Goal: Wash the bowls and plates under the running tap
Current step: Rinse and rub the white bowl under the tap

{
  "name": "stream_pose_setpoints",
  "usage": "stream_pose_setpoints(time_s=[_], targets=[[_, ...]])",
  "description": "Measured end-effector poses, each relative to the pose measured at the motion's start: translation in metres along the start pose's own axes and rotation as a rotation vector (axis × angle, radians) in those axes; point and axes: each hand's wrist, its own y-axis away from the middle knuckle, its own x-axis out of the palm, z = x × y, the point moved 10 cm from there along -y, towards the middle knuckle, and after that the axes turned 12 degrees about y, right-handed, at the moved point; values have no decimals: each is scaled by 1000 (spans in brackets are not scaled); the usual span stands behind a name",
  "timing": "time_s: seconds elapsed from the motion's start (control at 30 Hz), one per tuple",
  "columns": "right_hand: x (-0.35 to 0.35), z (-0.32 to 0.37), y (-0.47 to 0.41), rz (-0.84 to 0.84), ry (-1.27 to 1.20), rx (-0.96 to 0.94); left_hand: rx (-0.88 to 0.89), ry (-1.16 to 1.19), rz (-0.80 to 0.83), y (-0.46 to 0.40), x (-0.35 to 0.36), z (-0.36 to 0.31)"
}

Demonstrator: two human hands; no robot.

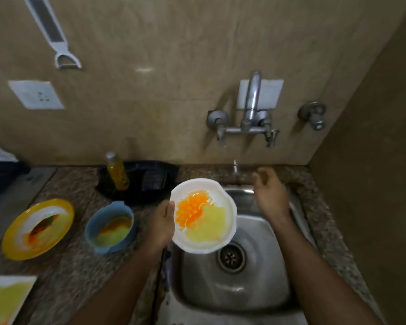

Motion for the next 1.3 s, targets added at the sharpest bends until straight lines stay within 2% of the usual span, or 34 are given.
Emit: stream_pose_setpoints(time_s=[0.07,0.27,0.4,0.63,1.03,1.3], targets=[[-28,10,-28,-148,46,6,22,-16,30,-12,14,-10],[-36,37,-83,-200,260,8,59,18,94,-38,42,-20],[-40,41,-90,-249,303,4,74,48,118,-45,50,-24],[-39,32,-95,-271,143,14,63,48,141,-50,60,-24],[-34,27,-100,-273,91,4,41,48,162,-51,70,-30],[-33,27,-80,-207,-10,13,22,85,180,-51,78,-30]])
